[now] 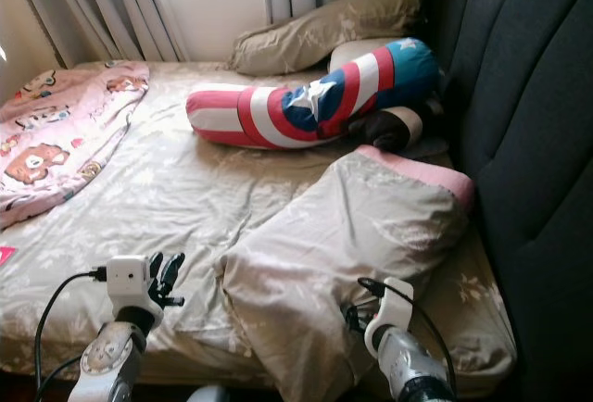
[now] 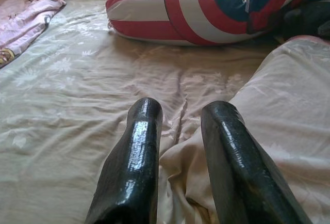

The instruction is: Clean up the room

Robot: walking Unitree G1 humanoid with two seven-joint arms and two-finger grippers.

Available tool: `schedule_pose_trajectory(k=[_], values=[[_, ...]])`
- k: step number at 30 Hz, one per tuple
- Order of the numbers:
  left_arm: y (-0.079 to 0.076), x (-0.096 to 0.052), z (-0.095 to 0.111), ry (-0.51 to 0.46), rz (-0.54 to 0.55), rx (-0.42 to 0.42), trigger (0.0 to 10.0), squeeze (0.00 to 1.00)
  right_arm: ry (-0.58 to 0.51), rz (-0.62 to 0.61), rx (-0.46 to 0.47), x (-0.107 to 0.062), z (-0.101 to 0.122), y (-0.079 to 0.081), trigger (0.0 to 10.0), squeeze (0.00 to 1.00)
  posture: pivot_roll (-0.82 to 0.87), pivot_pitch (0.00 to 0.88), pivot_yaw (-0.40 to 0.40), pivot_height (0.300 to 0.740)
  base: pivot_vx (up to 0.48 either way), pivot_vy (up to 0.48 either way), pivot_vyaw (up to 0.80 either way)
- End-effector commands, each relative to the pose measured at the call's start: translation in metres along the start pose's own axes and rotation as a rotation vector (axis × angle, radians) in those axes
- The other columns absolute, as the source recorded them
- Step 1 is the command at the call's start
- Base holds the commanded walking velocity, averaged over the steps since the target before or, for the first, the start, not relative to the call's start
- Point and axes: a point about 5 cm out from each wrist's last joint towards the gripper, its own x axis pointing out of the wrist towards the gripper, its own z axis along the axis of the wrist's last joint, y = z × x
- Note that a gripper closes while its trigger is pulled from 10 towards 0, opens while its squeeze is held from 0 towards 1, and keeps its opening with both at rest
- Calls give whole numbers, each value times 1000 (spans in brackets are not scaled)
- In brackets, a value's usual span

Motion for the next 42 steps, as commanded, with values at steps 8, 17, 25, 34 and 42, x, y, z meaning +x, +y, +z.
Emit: schedule_pose_trajectory(k=[8,17,25,34,42], values=[[7,-8,7,12,-24,29,10000,0,49,13,15,2,-20,9,10000,0,100,0,95,650,0,0,0],[14,-14,12,24,-30,54,10000,0,67,46,8,4,-31,22,0,0,128,0,116,650,0,0,0],[13,-12,14,33,-33,56,10000,0,69,45,13,4,-34,23,0,0,119,0,118,650,0,0,0],[13,-11,13,39,-29,50,10000,0,75,34,5,3,-34,20,0,0,113,0,109,650,0,0,0],[10,-8,12,39,-29,43,10000,0,72,26,-6,4,-30,19,0,0,103,0,101,650,0,0,0]])
